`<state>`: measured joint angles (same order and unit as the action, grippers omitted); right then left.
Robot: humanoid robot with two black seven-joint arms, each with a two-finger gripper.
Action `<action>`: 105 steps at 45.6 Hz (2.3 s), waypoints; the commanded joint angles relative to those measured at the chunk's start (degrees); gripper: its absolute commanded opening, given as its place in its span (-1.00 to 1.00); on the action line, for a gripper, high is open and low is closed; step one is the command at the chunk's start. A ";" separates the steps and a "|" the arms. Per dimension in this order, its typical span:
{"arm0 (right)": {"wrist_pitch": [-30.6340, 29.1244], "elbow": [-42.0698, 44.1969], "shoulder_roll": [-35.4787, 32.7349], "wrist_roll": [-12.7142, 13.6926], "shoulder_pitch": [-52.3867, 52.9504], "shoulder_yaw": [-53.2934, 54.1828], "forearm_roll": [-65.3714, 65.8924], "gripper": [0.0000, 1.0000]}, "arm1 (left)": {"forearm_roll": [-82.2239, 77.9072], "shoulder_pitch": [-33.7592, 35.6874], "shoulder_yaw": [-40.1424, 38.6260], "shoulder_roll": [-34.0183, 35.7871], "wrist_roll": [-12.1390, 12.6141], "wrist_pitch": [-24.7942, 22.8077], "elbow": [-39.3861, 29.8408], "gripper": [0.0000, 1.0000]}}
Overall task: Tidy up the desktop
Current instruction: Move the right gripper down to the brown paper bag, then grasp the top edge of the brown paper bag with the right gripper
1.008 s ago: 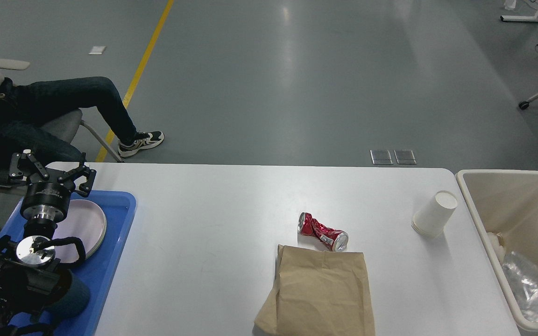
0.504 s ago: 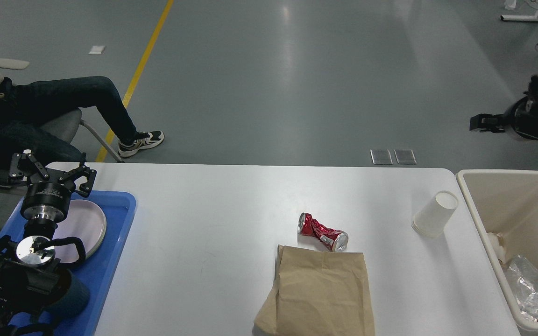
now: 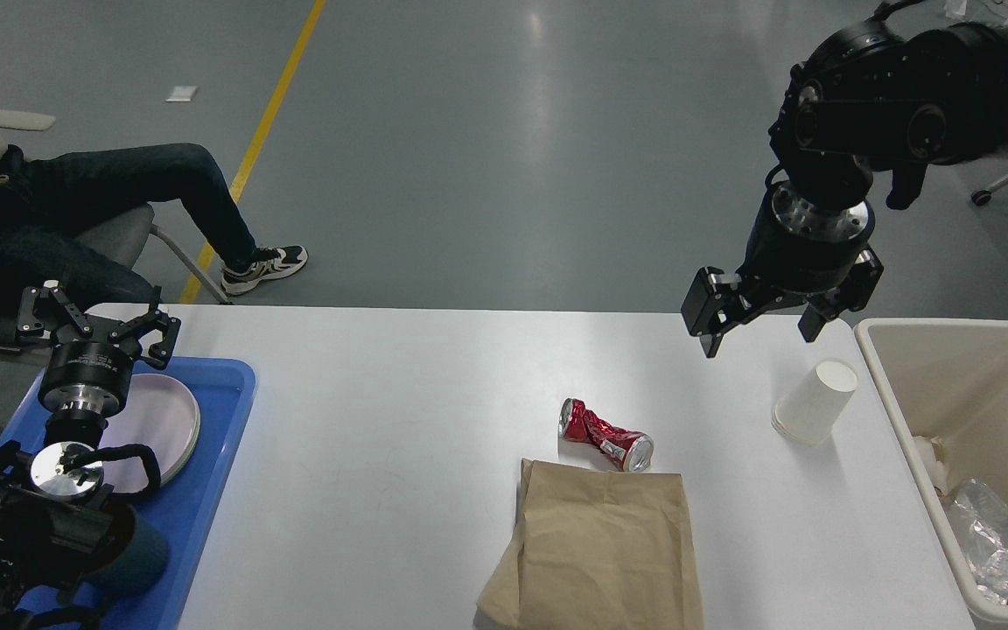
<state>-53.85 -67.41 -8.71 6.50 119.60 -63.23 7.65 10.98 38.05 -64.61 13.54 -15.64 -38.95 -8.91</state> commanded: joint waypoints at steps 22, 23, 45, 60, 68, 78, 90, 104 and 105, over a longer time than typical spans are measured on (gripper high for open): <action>20.63 1.23 -0.96 0.44 -31.61 8.65 0.18 1.00 | 0.00 0.00 -0.07 0.00 0.00 0.01 0.03 0.92; 20.81 1.58 -0.96 0.44 -32.49 8.83 0.18 1.00 | 0.00 0.00 0.01 0.00 0.00 -0.08 0.03 0.92; 21.86 9.05 -0.34 0.35 -41.55 14.28 0.26 1.00 | 0.00 0.00 -0.07 0.00 0.00 0.01 0.03 0.92; 31.61 11.42 0.18 0.35 -46.65 14.72 0.18 0.95 | 0.00 0.00 -0.07 0.00 0.00 -0.08 0.03 0.92; 34.96 10.99 0.54 0.35 -47.09 14.63 0.26 0.29 | 0.00 0.00 0.01 0.00 0.00 0.01 0.03 0.92; 33.11 9.93 1.06 0.44 -47.27 14.63 0.26 -1.00 | 0.00 0.00 -0.07 0.00 0.00 0.01 -0.05 0.92; 33.11 6.33 -0.34 0.35 -45.34 14.63 0.26 -1.00 | 0.00 0.00 -0.07 0.00 0.00 0.01 0.03 0.92; 29.78 -5.18 -9.56 0.27 -33.66 16.03 0.61 -1.00 | 0.00 0.00 0.01 0.00 0.00 0.01 0.03 0.92; 28.99 -5.88 -10.44 0.35 -32.51 16.30 0.62 -1.00 | 0.00 0.00 0.01 0.00 0.00 0.01 0.03 0.92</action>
<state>-21.85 -69.31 -14.43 6.82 81.53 -48.12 8.06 10.99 38.05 -64.63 13.54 -15.64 -38.94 -8.89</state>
